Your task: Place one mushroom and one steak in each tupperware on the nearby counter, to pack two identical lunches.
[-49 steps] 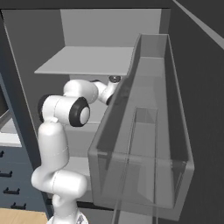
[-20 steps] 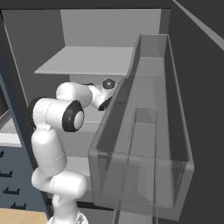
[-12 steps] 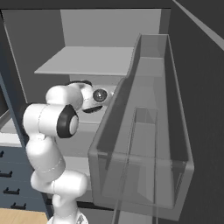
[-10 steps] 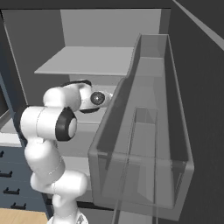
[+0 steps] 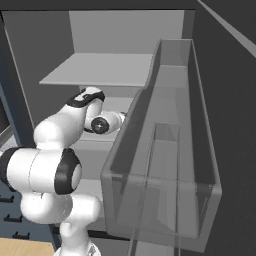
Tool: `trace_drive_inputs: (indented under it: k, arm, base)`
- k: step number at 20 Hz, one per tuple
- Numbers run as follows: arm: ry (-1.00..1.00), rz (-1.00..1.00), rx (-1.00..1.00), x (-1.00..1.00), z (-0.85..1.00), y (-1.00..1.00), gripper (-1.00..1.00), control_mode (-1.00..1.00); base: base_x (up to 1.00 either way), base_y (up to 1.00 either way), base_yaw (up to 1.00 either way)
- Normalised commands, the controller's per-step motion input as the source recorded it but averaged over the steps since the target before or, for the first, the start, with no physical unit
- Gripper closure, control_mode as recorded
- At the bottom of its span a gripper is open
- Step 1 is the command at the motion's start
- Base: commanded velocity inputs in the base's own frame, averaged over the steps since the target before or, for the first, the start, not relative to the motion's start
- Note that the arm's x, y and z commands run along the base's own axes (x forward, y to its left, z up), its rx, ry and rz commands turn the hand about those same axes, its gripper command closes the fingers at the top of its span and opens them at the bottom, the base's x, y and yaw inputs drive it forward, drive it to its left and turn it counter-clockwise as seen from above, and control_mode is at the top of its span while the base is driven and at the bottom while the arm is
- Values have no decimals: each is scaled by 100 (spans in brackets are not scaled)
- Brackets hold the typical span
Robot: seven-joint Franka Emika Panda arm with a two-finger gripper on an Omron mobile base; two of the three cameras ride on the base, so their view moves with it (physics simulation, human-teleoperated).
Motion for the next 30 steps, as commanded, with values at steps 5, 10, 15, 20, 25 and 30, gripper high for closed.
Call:
trace_drive_inputs:
  k: [5, 10, 15, 20, 25, 30]
  arm:
    - [0, 0, 0, -48, 99, -4, 100, -100]
    - [3, 0, 0, -55, 97, -3, 100, -100]
    - [19, 3, 0, -42, 85, -20, 100, -100]
    - [49, 10, 2, -14, 85, -31, 100, -100]
    - [56, 8, 11, -17, 100, -23, 100, -100]
    - [53, 1, 9, -40, 100, 0, 100, -100]
  base:
    - [0, 0, 0]
    - [0, 0, 0]
    - [0, 0, 0]
    - [0, 0, 0]
    - [0, 0, 0]
    - [0, 0, 0]
